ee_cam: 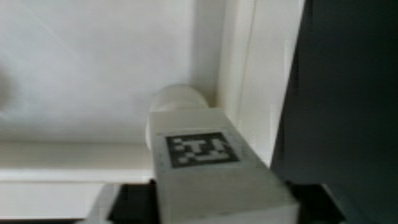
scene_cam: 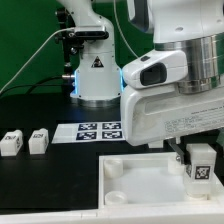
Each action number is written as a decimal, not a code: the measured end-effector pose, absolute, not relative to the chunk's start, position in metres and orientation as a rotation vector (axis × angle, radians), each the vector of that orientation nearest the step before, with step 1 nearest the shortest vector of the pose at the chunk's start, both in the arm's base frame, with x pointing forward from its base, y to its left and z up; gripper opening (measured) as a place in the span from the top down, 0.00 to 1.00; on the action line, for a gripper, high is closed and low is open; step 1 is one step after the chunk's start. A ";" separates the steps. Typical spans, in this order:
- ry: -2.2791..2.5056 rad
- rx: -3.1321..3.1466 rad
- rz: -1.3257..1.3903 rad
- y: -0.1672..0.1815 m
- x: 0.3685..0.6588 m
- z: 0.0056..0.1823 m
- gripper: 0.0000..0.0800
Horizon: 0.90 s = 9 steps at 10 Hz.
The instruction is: Assemble one leg
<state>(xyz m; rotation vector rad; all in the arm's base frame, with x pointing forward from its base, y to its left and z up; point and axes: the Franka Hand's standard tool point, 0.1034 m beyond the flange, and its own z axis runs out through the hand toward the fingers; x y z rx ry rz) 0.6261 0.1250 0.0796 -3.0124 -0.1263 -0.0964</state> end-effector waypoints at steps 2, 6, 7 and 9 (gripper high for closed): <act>-0.124 -3.013 -0.096 0.124 0.626 0.079 0.61; 0.269 -2.975 -0.113 0.115 0.630 0.076 0.61; 0.550 -2.914 -0.111 0.114 0.630 0.075 0.63; 1.034 -2.731 -0.039 0.113 0.628 0.075 0.63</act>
Offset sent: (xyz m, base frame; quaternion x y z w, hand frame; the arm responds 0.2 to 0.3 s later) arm 0.0000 0.0000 0.0000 0.0000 0.0000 0.0899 0.9960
